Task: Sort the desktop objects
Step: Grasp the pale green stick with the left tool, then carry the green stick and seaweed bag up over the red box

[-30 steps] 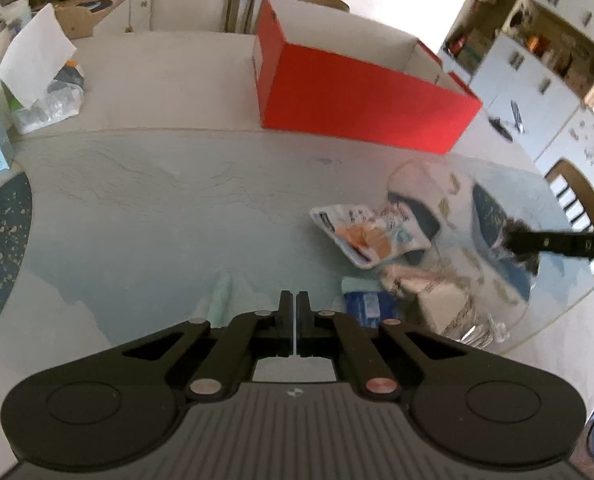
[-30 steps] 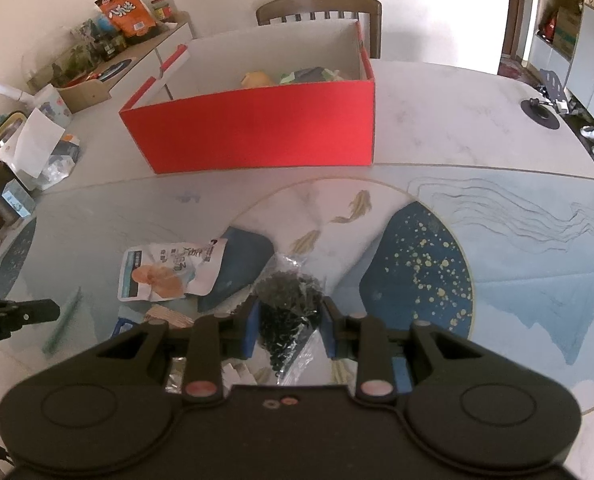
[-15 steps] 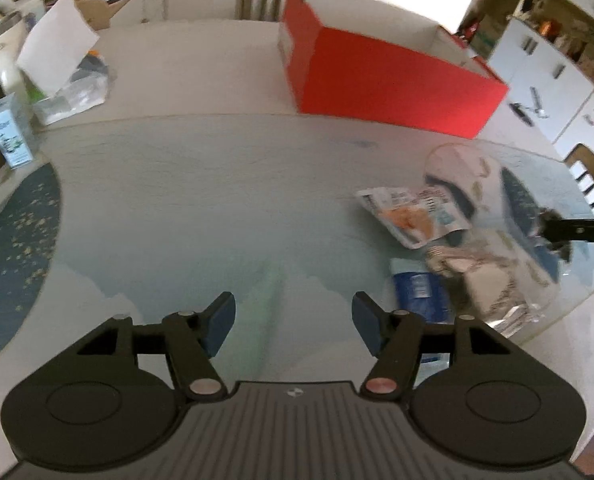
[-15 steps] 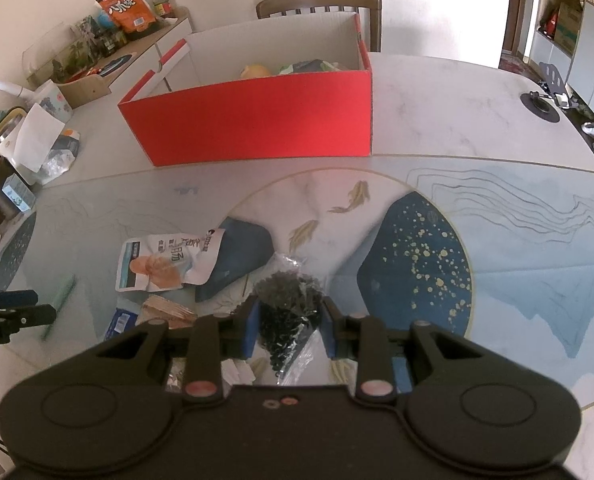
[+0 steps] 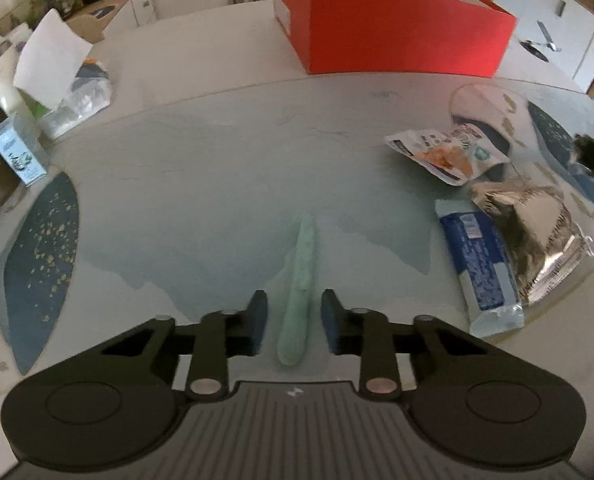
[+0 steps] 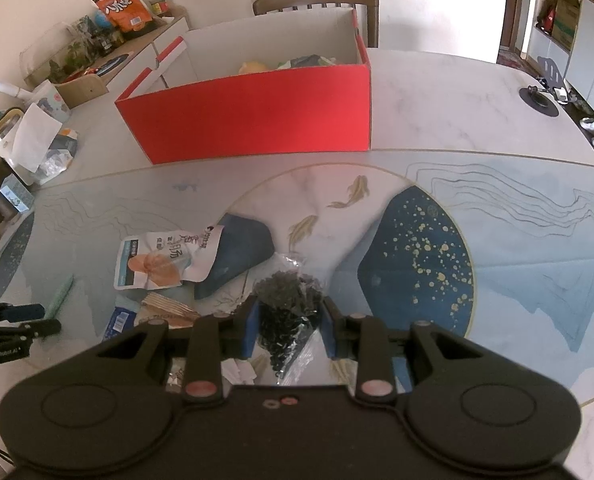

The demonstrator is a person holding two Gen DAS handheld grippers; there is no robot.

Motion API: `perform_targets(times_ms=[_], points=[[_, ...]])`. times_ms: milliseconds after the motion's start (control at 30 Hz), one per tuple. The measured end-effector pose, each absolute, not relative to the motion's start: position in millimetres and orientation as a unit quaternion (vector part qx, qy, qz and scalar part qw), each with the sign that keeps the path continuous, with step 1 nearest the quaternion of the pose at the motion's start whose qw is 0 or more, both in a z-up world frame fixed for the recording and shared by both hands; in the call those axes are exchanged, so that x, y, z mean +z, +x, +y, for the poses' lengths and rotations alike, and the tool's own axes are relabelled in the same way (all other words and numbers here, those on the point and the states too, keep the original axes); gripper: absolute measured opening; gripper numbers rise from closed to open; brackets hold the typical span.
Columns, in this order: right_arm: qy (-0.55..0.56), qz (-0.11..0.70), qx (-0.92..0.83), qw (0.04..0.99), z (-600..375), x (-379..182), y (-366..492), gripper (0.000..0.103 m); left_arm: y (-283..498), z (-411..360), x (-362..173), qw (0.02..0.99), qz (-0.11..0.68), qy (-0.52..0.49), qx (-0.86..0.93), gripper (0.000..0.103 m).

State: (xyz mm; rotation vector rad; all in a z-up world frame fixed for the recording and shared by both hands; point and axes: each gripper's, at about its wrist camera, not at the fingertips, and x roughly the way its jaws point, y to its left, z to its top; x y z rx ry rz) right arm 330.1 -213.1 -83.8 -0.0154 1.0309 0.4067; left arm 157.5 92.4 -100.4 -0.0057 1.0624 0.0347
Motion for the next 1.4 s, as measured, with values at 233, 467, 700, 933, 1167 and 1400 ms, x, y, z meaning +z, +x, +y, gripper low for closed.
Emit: perform_targets(times_ms=[233,467,700,933,1167,1400], points=[[-0.008,0.489,0.192,0.851,-212.3,-83.9,331.2,0.031,156.2,84.5,-100.4,0.865,0.501,0.012,0.005,0.007],[-0.008,0.490,0.190,0.851,-212.0,-83.6,333.5,0.031,156.7,95.9,-95.0,0.870,0.491,-0.025,0.024,0.007],[-0.008,0.487,0.191,0.852,-211.0,-81.4,335.8,0.031,161.9,91.5,-81.3,0.878,0.478,-0.034,0.014,0.007],[-0.009,0.481,0.193,0.855,-209.2,-75.6,337.1,0.031,171.3,82.9,-63.0,0.886,0.461,-0.039,-0.001,0.007],[-0.008,0.475,0.195,0.858,-208.6,-68.0,339.8,0.031,188.0,73.0,-44.7,0.893,0.449,-0.040,-0.012,0.007],[-0.007,0.470,0.198,0.860,-206.0,-58.1,345.0,0.031,207.9,62.4,-26.8,0.897,0.439,-0.045,-0.025,0.007]])
